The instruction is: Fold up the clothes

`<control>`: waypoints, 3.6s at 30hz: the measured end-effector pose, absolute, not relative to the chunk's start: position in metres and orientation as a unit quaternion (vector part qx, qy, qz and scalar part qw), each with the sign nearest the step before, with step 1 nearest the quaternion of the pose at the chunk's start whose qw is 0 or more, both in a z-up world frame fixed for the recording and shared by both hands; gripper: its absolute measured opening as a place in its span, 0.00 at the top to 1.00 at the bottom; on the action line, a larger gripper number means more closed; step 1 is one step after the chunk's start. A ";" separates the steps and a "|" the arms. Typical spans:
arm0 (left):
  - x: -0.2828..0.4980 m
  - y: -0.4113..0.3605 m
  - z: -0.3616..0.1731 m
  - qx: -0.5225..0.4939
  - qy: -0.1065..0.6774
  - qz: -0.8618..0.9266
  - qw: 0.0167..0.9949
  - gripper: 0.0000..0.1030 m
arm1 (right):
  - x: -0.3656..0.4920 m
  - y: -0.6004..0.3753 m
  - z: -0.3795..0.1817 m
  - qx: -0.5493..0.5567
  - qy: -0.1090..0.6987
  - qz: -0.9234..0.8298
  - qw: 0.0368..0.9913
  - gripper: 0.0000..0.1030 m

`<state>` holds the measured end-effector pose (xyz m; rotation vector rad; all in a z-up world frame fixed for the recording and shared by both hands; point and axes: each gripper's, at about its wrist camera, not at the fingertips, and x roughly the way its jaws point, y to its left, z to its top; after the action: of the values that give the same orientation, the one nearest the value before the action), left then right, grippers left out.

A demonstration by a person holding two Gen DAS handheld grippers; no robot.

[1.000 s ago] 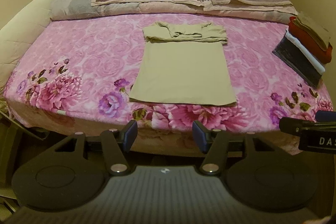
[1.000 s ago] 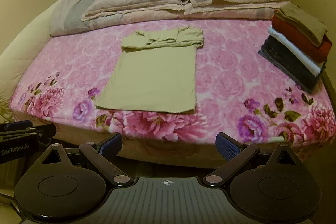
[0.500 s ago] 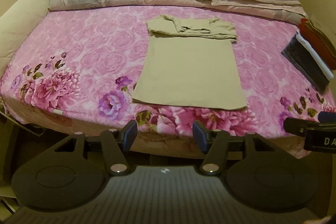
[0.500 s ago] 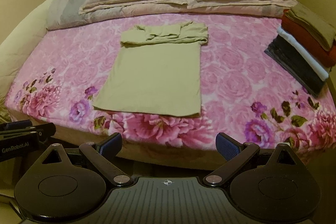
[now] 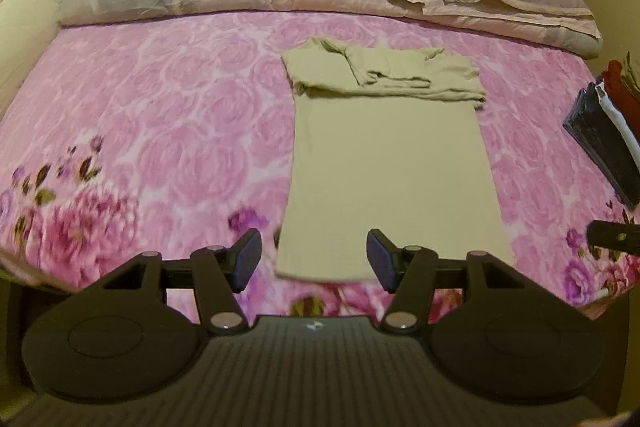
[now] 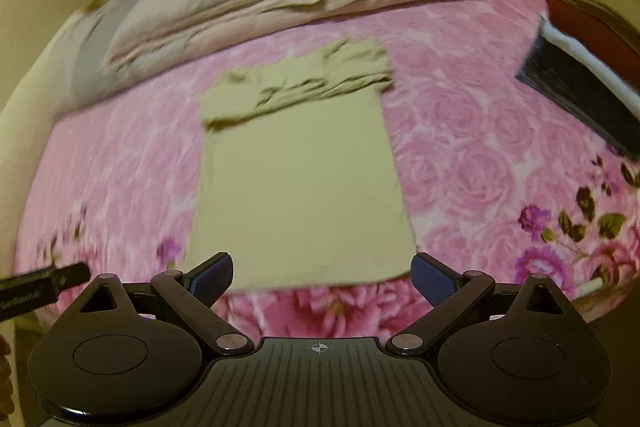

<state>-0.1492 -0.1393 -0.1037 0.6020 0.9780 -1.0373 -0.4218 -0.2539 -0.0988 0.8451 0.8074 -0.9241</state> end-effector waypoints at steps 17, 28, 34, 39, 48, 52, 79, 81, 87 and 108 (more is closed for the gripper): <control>-0.067 -0.170 -0.243 0.233 0.559 -0.459 0.650 0.52 | -0.462 -0.324 -0.206 0.524 0.356 -0.455 0.626 0.05; -0.067 -0.152 -0.311 0.197 0.570 -0.474 0.641 0.58 | -0.457 -0.373 -0.282 0.506 0.362 -0.363 0.694 0.05; -0.057 -0.144 -0.333 0.171 0.572 -0.481 0.642 0.58 | -0.474 -0.381 -0.313 0.519 0.374 -0.325 0.696 0.25; -0.038 -0.156 -0.355 0.134 0.586 -0.498 0.625 0.58 | -0.489 -0.385 -0.333 0.533 0.364 -0.309 0.699 0.30; -0.005 -0.164 -0.386 0.017 0.632 -0.503 0.589 0.60 | -0.489 -0.411 -0.361 0.542 0.312 -0.300 0.721 0.48; 0.003 -0.156 -0.399 -0.031 0.664 -0.502 0.553 0.66 | -0.494 -0.415 -0.366 0.550 0.309 -0.275 0.725 0.48; -0.022 -0.073 -0.362 -0.007 0.660 -0.550 0.512 0.98 | -0.536 -0.375 -0.353 0.631 0.322 -0.184 0.682 0.99; -0.030 -0.048 -0.354 -0.002 0.677 -0.533 0.507 0.98 | -0.546 -0.359 -0.349 0.642 0.337 -0.179 0.665 0.99; -0.049 0.005 -0.330 -0.027 0.714 -0.484 0.505 0.98 | -0.573 -0.315 -0.338 0.688 0.364 -0.174 0.603 0.99; 0.088 -0.302 -0.345 -0.157 0.609 -0.489 0.604 0.71 | -0.438 -0.598 -0.293 0.618 0.162 -0.330 0.695 0.26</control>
<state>0.0877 -0.3024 -0.3453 -0.3628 1.4104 -1.1324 -0.4385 -0.5983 -0.2934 1.3789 0.3613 -0.7354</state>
